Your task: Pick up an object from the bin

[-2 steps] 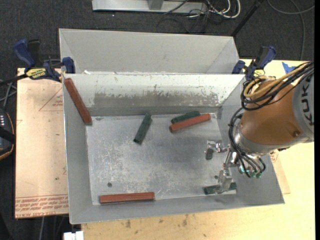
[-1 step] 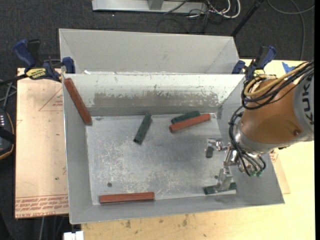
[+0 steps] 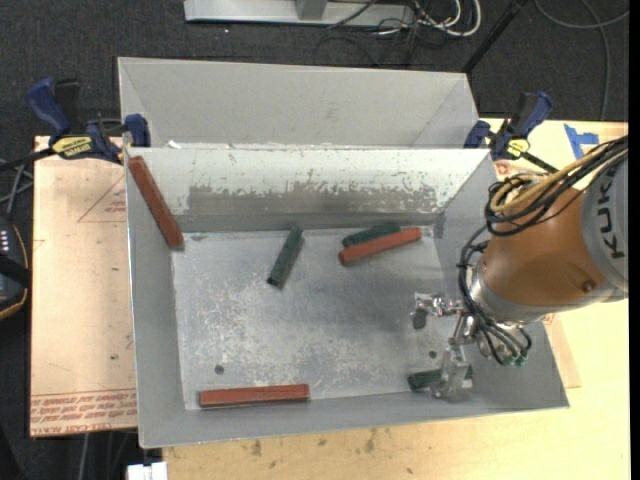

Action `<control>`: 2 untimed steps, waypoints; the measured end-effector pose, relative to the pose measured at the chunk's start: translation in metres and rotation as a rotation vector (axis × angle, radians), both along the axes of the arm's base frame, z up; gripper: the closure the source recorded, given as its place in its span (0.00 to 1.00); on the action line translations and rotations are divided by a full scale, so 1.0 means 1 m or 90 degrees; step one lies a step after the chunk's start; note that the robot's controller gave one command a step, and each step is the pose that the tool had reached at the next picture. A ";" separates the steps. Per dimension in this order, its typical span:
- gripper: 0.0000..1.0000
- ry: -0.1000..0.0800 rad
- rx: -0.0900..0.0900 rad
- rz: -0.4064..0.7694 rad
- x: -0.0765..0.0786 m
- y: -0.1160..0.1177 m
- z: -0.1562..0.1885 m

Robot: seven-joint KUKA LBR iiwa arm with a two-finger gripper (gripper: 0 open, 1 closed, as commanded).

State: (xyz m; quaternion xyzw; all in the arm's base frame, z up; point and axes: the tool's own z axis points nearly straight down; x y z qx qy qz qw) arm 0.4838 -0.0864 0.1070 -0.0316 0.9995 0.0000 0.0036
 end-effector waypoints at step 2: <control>0.00 0.003 0.001 -0.010 -0.003 -0.016 -0.005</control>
Offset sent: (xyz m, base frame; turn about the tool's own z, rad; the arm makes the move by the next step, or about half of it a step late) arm -0.0040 -0.0175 -0.0044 0.0157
